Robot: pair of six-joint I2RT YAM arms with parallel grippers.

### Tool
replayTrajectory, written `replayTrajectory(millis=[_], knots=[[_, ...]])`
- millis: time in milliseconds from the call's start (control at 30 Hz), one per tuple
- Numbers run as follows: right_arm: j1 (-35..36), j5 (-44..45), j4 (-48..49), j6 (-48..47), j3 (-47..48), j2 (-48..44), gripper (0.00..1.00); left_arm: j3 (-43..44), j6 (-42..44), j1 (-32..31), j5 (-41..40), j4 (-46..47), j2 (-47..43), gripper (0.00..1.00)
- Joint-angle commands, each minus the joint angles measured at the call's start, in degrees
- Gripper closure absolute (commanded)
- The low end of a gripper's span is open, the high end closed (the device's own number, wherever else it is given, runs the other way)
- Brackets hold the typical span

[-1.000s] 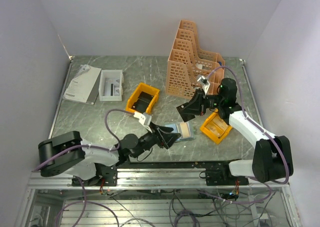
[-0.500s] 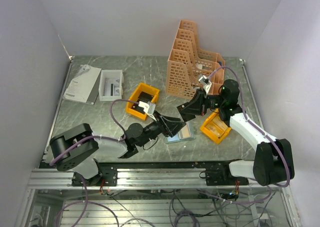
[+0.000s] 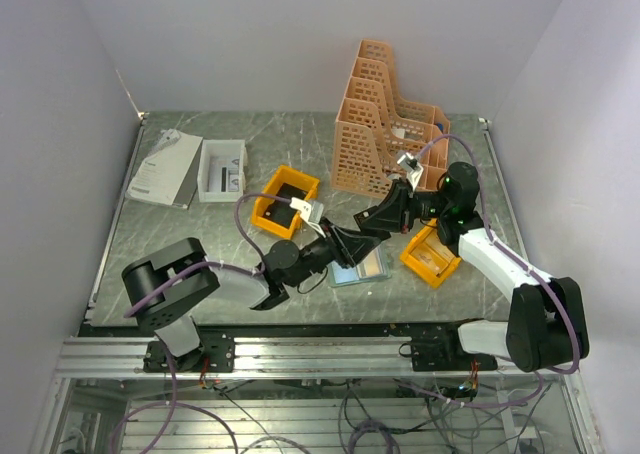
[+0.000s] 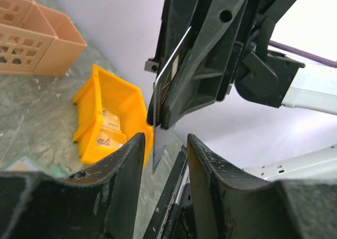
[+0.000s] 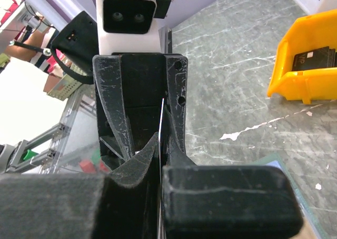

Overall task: Put the credit cards into the card holder
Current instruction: Pick up the credit card from the storage box.

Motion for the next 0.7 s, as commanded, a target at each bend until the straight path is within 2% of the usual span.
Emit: replayTrajectory(millis=[0,167,200,233,300,367,467,500,600,667], knots=[[0.43,-0.71,1.86,0.37,-0.22,-0.02,1.00,2.88,2.50,0.08,2.41,1.83,-0.43,0.55],[0.57,-0.87,1.59,0.18,0.06,-0.25,1.00,3.73,2.17,0.90,5.49,1.93,0.38,0.78],[0.52,-0.88,0.75,-0.33,0.23,-0.55,0.96,3.37,1.77,1.37,6.33,2.55,0.57,0.87],[0.57,-0.89,0.02,-1.31,0.56,-0.81,0.93,2.79,1.33,1.90,7.27,3.13,0.70,0.92],[0.56,-1.10,-3.03,-3.57,1.40,-1.30,0.86,1.18,0.51,2.93,8.86,4.80,0.63,0.93],[0.47,-1.32,-5.20,-5.51,1.98,-2.08,0.71,-0.89,-0.38,4.24,10.86,7.83,0.12,0.93],[0.49,-1.67,-9.39,-9.48,3.28,-3.12,0.32,-4.06,0.50,6.67,17.06,9.61,-2.06,0.93],[0.44,-2.11,-11.11,-10.77,3.78,-3.32,0.26,-4.75,1.42,7.70,20.01,7.96,-3.32,0.93],[0.40,-2.83,-13.78,-12.76,4.65,-3.70,0.20,-5.54,6.12,10.29,28.12,-1.76,-10.02,0.93],[0.38,-3.56,-15.90,-14.82,5.27,-3.72,0.17,-3.22,14.66,10.48,30.39,-17.38,-16.34,0.93]])
